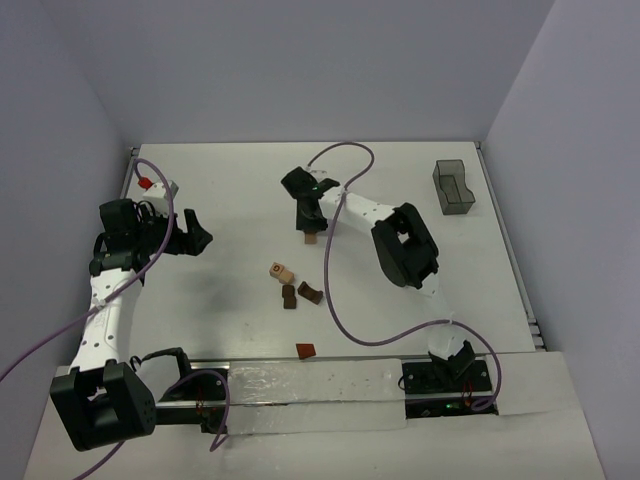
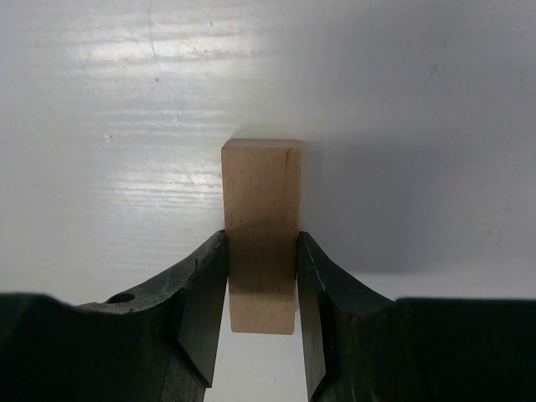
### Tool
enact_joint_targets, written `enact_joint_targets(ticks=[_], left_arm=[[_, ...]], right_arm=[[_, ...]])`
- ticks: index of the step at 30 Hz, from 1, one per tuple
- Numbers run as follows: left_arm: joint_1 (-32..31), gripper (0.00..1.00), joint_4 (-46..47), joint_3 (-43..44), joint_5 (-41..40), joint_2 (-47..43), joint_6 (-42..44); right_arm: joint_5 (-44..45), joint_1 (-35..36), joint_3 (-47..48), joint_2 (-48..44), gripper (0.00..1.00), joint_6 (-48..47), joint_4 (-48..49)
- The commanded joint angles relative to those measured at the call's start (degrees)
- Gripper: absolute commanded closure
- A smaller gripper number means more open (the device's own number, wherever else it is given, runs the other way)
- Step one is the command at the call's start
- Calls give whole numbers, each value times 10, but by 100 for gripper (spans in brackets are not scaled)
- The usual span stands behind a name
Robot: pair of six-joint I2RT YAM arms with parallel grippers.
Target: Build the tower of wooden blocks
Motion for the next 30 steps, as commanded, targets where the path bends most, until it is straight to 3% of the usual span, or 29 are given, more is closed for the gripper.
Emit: enact_joint_targets(ticks=[1, 25, 28, 30], left_arm=[[5, 4, 23, 12, 0, -4, -2], [4, 3, 21, 13, -6, -6, -3], [5, 3, 21, 12, -5, -5, -3], [4, 3, 21, 12, -7, -5, -3]], right_arm=[[-25, -4, -54, -11, 69, -1, -20], [-38, -3, -144, -52, 66, 3, 14], [-37, -3, -138, -47, 62, 0, 11], [-38, -3, -138, -45, 52, 0, 10]])
